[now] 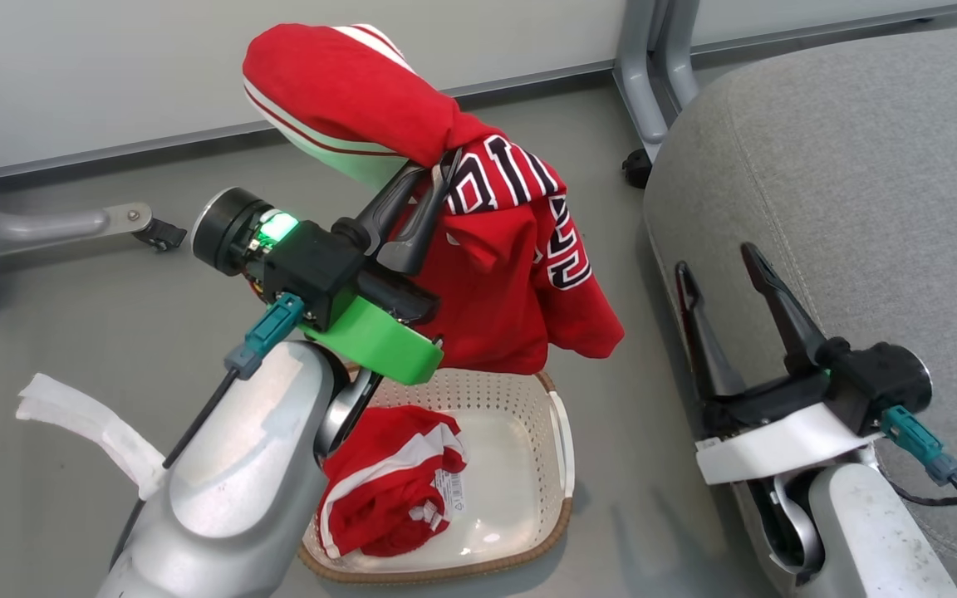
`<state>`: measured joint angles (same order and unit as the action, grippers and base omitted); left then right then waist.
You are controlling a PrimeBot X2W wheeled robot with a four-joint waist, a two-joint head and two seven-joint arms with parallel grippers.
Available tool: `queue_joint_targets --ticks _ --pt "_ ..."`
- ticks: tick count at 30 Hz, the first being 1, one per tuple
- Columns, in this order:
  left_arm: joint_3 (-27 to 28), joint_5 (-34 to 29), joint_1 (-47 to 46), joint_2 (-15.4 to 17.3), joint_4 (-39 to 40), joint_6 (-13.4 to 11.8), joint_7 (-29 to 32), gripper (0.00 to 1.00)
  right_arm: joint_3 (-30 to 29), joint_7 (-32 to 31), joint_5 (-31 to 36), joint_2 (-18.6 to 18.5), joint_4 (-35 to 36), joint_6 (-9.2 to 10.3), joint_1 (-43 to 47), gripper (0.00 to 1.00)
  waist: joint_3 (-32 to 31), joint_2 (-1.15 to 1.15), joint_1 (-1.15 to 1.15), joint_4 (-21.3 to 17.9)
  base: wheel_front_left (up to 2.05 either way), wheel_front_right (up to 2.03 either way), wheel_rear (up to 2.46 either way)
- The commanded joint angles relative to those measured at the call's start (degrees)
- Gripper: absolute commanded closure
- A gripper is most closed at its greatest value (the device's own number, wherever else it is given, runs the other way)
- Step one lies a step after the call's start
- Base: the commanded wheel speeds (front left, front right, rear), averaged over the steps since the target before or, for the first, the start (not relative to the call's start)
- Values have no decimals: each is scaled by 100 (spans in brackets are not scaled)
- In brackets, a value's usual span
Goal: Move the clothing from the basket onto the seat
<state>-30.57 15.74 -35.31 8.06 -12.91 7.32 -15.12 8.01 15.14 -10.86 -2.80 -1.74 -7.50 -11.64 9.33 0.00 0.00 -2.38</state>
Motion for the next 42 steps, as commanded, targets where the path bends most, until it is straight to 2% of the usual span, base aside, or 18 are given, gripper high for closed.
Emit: queue_joint_targets --ticks 1,7,16,34,35,37,42 --pt "16 -29 -17 10 -1 23 -5 100 77 2 63 -18 78 2 -78 0 11 0 0 12 0 0 0" --pt "2 -42 -2 -12 -15 23 -5 100 602 2 224 -19 243 2 -324 0 36 0 0 52 0 0 0" --pt "-55 -55 -97 -110 24 22 -5 100 1301 2 429 -295 -236 2 -838 0 106 0 0 176 0 0 0" --pt "-573 -12 -4 -323 92 22 -5 100 1757 2 314 -408 -1454 2 -1689 0 178 0 0 512 0 0 0" --pt "-600 3 0 -332 79 22 -5 100 1780 2 276 -405 -1499 2 -1710 54 175 0 0 533 0 0 0" --pt "-630 12 5 -338 58 22 -5 100 1800 2 226 -398 -1519 2 -1748 100 173 0 0 560 0 0 0" --pt "-647 26 25 -327 13 22 -5 100 1802 2 173 -410 -1538 2 -1714 100 176 0 0 581 0 0 0"
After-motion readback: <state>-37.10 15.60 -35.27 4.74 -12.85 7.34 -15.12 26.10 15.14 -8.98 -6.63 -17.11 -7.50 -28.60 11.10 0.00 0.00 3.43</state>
